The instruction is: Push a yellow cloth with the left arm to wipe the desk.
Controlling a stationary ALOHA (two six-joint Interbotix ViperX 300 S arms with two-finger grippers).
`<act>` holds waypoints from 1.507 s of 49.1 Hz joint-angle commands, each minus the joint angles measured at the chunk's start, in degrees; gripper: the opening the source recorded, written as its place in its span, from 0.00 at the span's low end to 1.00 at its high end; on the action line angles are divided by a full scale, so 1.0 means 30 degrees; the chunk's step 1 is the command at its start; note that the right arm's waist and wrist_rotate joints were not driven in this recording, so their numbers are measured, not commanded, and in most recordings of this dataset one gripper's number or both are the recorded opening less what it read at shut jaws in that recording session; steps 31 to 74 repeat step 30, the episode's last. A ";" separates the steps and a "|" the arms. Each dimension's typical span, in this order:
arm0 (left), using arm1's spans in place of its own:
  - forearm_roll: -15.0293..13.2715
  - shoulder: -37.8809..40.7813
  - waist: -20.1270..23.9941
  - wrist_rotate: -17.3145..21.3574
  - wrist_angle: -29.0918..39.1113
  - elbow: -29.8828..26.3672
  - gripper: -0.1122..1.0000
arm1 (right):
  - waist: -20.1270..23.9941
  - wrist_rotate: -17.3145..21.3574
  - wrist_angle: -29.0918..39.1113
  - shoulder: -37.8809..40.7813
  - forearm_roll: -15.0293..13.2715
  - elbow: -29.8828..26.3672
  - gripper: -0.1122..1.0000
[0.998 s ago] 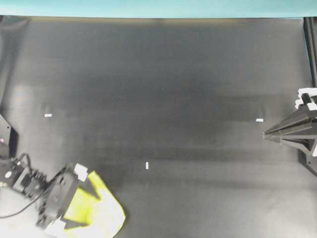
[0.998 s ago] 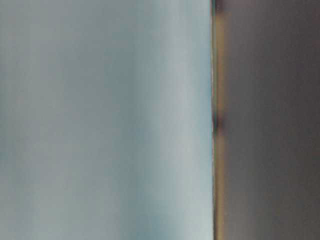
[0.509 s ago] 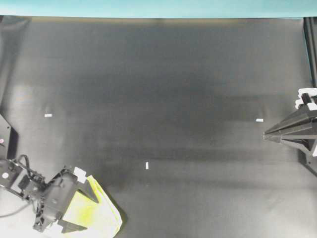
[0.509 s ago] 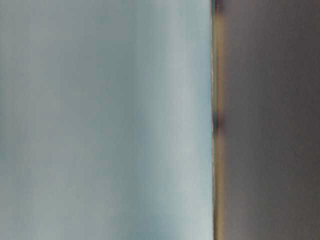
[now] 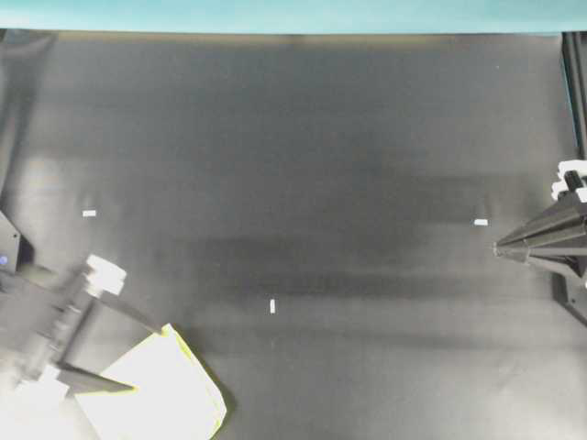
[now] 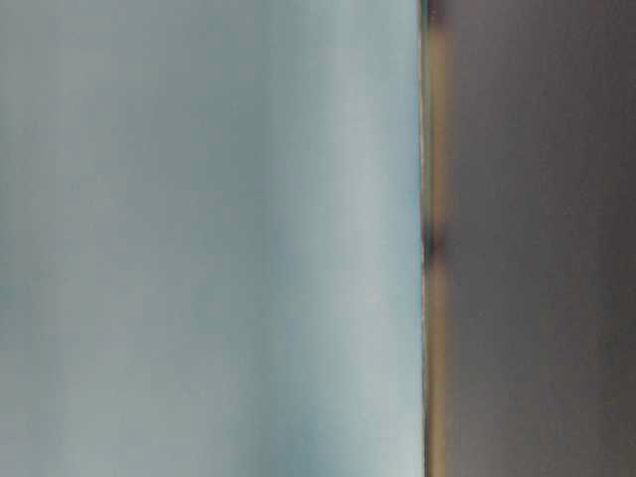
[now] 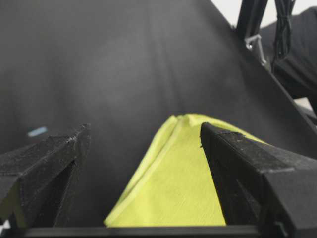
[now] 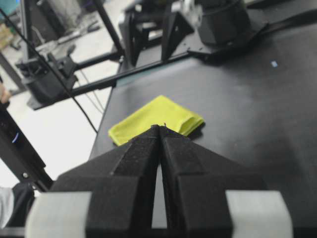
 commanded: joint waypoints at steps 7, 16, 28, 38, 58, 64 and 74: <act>0.0059 -0.4658 0.0615 0.0117 0.2373 0.0557 0.88 | 0.0000 0.0029 -0.0088 0.0088 0.0029 -0.0029 0.10; 0.0059 -0.7324 0.0703 0.0146 0.4424 0.0850 0.88 | 0.0000 0.0000 -0.0088 0.0059 0.0029 0.0000 0.10; 0.0029 -0.7852 0.0703 0.0146 0.4775 0.0908 0.88 | 0.0000 0.0000 -0.0088 0.0059 0.0029 0.0000 0.10; 0.0029 -0.7852 0.0732 0.0146 0.4746 0.0908 0.88 | 0.0000 0.0029 -0.0059 0.0059 0.0029 0.0000 0.10; 0.0029 -0.7852 0.0732 0.0146 0.4746 0.0908 0.88 | 0.0000 0.0029 -0.0059 0.0059 0.0029 0.0000 0.10; 0.0029 -0.7852 0.0732 0.0146 0.4746 0.0908 0.88 | 0.0000 0.0029 -0.0059 0.0059 0.0029 0.0000 0.10; 0.0029 -0.7852 0.0732 0.0146 0.4746 0.0908 0.88 | 0.0000 0.0029 -0.0059 0.0059 0.0029 0.0000 0.10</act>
